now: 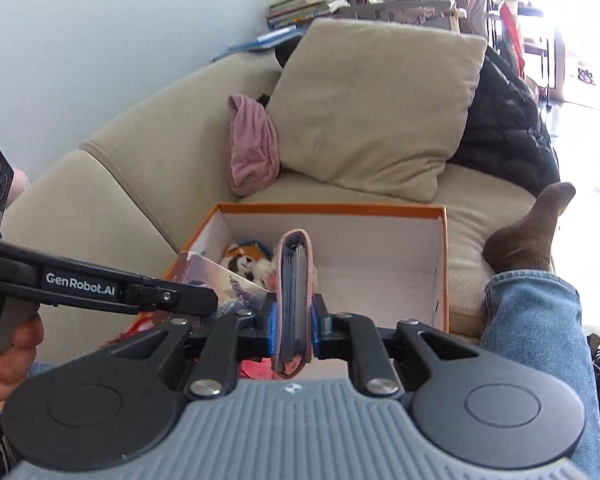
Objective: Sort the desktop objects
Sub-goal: 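Lower the card box and pink case down into the orange box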
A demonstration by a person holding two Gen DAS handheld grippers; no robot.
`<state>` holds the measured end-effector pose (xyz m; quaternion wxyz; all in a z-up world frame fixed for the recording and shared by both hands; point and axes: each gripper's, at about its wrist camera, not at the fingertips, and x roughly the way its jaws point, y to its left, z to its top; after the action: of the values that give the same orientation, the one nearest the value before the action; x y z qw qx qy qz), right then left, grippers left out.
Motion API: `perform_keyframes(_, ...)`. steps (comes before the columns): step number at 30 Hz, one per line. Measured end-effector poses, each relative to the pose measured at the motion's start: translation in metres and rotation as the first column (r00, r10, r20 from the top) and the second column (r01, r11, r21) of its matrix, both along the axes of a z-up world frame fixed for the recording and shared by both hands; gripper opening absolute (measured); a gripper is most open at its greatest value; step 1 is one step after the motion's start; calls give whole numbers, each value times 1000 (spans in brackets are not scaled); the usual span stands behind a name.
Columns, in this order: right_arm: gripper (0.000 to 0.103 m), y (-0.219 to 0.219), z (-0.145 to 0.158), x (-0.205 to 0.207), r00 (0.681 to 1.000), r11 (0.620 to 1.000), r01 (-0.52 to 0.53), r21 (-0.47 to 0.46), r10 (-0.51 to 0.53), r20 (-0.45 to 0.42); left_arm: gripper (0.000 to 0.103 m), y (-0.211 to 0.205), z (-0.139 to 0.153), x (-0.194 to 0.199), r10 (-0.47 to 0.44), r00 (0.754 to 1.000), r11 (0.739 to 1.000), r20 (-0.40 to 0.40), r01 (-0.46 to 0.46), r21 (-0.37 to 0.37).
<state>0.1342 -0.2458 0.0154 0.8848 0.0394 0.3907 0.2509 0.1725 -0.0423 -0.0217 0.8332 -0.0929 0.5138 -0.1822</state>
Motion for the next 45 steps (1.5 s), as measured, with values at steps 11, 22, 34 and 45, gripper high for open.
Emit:
perform_keyframes(11,17,1,-46,35,977,999,-43,-28,36,-209,25,-12,-44,25,-19,989,995,-144,32,93)
perform_keyframes(22,19,18,-62,46,955,998,-55,13,56,-290,32,-5,-55,31,10,978,997,-209,5,72)
perform_keyframes(34,29,16,-65,52,928,996,3,94,32,-372,32,22,-38,19,34,988,998,-149,-41,-43)
perform_keyframes(45,25,2,-75,52,884,955,150,257,-13,-467,25,25,-51,21,49,986,993,-157,-65,-98)
